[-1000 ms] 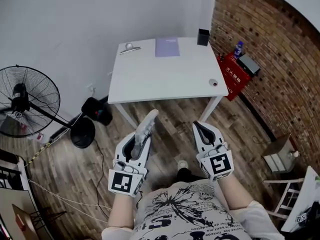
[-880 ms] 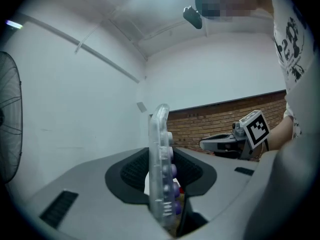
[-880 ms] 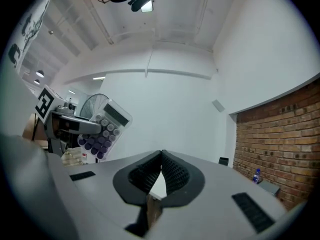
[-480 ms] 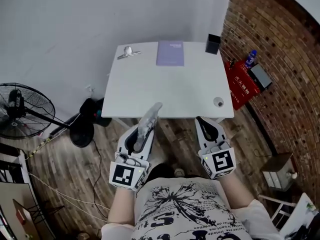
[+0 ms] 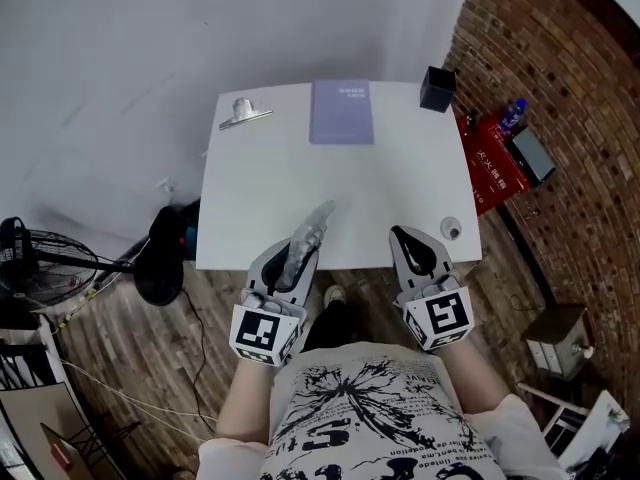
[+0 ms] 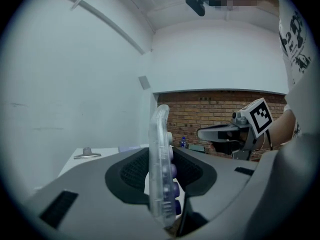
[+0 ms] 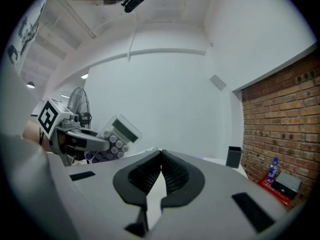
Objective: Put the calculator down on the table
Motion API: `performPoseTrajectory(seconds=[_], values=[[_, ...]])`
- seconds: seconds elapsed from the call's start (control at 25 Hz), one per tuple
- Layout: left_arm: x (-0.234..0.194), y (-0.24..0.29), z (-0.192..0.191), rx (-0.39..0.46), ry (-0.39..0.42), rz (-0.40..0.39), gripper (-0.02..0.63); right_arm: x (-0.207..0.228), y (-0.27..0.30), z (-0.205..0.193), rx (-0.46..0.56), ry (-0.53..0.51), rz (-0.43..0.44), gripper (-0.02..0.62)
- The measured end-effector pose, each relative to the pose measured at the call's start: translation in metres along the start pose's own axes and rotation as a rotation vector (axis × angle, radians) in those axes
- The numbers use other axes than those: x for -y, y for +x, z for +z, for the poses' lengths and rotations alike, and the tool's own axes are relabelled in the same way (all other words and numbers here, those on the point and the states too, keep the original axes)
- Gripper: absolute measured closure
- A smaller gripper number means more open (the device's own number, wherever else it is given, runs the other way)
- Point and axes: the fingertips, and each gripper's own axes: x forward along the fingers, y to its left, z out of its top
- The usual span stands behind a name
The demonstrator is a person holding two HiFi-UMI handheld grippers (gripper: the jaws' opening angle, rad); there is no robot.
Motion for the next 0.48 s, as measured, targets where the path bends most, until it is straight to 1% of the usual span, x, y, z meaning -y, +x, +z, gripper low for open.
performPoseTrajectory(seconds=[0.12,0.24,0.48], values=[[-0.026,0.036,-0.018,-0.065,-0.024,-0.039,0.462,0.008,0.036,-0.008,-0.029,-0.001,0.003,0.581],[-0.048,0.070,-0.045,-0.127,-0.068,-0.072,0.462,0.018,0.068,-0.024,-0.068,0.019,-0.014,0.581],[-0.073,0.123,-0.093,-0.231,-0.206,-0.109,0.462,0.038,0.116,-0.056,-0.143,0.051,-0.035,0.581]])
